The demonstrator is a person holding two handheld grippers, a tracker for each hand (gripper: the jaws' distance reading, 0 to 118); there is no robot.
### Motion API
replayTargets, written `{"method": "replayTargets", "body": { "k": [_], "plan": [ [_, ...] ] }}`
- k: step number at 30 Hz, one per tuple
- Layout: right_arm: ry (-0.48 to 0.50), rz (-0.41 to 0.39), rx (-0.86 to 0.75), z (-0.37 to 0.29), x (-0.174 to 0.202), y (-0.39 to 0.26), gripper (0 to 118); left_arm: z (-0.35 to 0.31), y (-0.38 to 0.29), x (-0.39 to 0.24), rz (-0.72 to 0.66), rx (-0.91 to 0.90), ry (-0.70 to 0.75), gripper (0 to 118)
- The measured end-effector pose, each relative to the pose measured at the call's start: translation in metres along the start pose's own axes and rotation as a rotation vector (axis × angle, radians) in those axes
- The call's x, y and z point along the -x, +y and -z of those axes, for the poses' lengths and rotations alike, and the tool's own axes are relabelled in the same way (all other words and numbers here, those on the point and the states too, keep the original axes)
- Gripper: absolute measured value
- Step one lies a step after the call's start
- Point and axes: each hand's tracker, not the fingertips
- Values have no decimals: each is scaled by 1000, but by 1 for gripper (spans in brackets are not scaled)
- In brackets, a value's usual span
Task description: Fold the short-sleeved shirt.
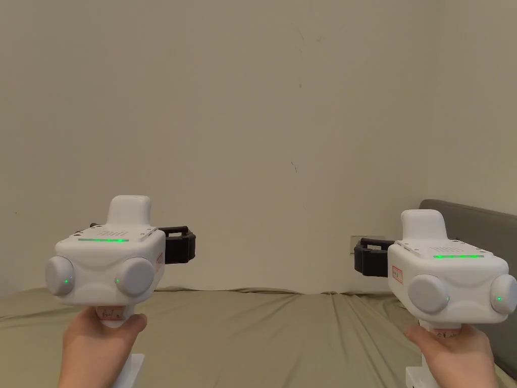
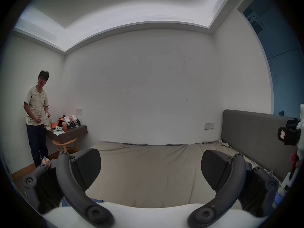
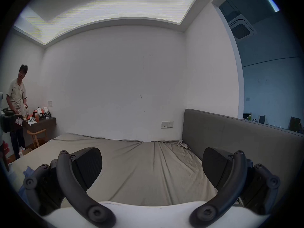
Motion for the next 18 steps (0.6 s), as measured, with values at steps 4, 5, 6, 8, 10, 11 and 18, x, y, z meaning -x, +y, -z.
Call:
{"method": "replayTargets", "body": {
  "k": [4, 5, 6, 8, 10, 11, 18],
  "plan": [
    [-2, -25, -14, -2, 3, 0, 118, 3, -2, -1, -30, 16, 20, 118],
    [1, -22, -12, -2, 3, 0, 118, 4, -2, -2, -33, 21, 18, 118],
    [6, -14, -11, -2, 3, 1, 118, 4, -3, -3, -32, 24, 19, 118],
    [9, 0, -9, -3, 3, 1, 118, 3, -3, -4, -33, 25, 17, 118],
    [6, 11, -11, -4, 3, 2, 118, 0, -3, -4, -37, 17, 9, 118],
    [7, 16, -1, -4, 3, 3, 118, -1, -3, -5, -37, 11, 12, 118],
    [23, 18, 3, -6, 0, 3, 118, -7, 2, -3, -28, 9, 13, 118]
  ]
}}
